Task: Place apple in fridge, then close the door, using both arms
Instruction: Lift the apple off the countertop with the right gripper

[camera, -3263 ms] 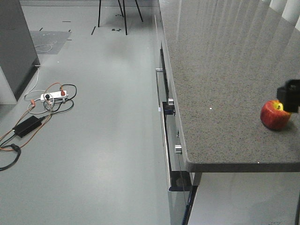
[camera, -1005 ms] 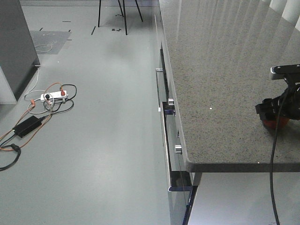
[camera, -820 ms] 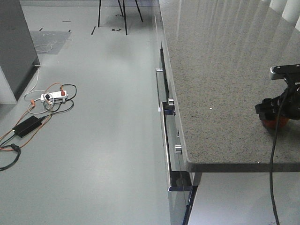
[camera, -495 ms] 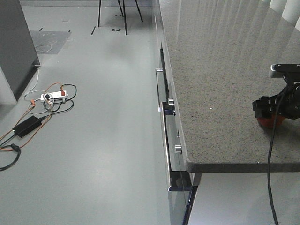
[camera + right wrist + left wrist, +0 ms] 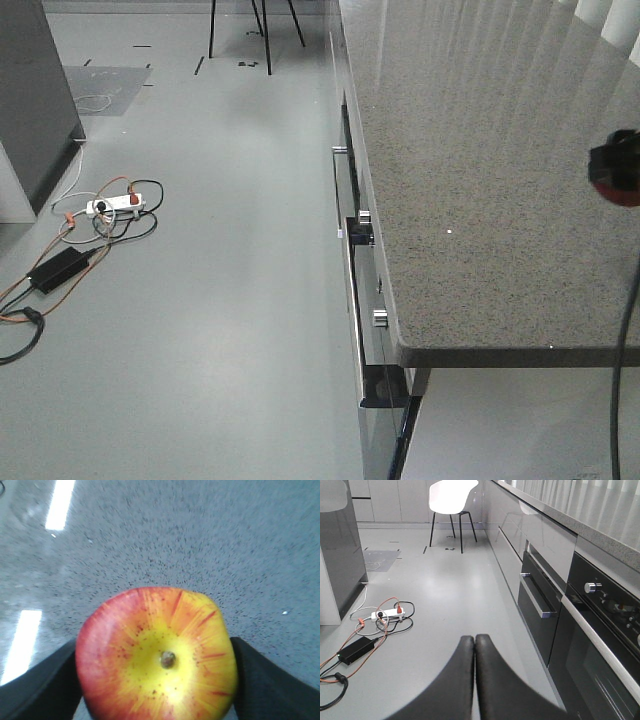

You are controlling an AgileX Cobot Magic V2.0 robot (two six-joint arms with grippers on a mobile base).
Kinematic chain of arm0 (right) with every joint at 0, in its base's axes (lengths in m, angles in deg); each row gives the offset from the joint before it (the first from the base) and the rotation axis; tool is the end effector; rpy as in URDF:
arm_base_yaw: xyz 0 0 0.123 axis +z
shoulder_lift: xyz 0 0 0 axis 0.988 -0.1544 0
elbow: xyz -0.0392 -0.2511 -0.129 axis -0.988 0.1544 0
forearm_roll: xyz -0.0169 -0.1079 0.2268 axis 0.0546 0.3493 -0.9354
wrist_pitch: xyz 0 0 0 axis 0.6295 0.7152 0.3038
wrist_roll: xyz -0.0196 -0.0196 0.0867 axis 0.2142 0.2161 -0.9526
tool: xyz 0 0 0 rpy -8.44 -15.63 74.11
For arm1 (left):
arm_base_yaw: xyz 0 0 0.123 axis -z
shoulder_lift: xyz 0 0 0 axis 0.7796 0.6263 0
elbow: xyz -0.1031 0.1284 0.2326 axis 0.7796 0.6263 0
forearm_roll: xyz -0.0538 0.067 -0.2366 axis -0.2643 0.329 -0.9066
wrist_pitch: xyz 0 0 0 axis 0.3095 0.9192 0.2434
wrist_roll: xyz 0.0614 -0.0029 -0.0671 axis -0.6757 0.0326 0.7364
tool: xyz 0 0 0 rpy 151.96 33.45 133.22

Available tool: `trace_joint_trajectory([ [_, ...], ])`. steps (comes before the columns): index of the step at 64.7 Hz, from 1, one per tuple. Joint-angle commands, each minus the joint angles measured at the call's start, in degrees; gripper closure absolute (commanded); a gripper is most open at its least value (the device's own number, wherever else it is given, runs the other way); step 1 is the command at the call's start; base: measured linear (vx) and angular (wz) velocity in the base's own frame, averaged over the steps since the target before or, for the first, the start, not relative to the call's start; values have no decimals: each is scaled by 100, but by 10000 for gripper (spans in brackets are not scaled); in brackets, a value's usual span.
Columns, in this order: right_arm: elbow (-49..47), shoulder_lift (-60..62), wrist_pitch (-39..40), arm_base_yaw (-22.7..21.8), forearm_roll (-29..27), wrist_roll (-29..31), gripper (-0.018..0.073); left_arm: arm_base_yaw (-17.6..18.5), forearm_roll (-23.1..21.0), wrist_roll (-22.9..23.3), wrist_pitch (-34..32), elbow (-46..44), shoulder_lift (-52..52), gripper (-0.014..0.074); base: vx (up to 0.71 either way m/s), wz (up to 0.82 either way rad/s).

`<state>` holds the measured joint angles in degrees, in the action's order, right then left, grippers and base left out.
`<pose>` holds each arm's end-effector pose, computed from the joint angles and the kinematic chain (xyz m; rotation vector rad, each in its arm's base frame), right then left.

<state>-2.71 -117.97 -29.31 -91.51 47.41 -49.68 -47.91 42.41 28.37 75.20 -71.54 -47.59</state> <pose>0.3174 -0.0457 0.3458 0.0056 2.3510 0.0121 0.0555 -0.0004 0.1833 -0.0782 1.7360 -0.1068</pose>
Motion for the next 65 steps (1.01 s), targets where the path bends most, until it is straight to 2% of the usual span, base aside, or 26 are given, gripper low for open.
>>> trace_joint_trajectory([
  [1,-127,679,-2,-20,-76,9,314,-8,-31,-3,-401,117,-82,602,0,0],
  [12,496,1509,121,-20,-76,9,314,-8,-31,-3,-401,117,-82,602,0,0],
  [24,1810,2576,719,-20,-76,-69,314,-8,-31,-3,-401,117,-82,602,0,0],
  [38,2965,3706,722,-20,-254,-251,314,-8,-31,-3,-401,117,-82,602,0,0],
  [49,3379,4350,488,-20,-253,-417,314,-8,-31,-3,-401,117,-82,602,0,0],
  [65,3387,4725,251,-20,-196,-391,314,-8,-31,-3,-401,117,-82,602,0,0],
])
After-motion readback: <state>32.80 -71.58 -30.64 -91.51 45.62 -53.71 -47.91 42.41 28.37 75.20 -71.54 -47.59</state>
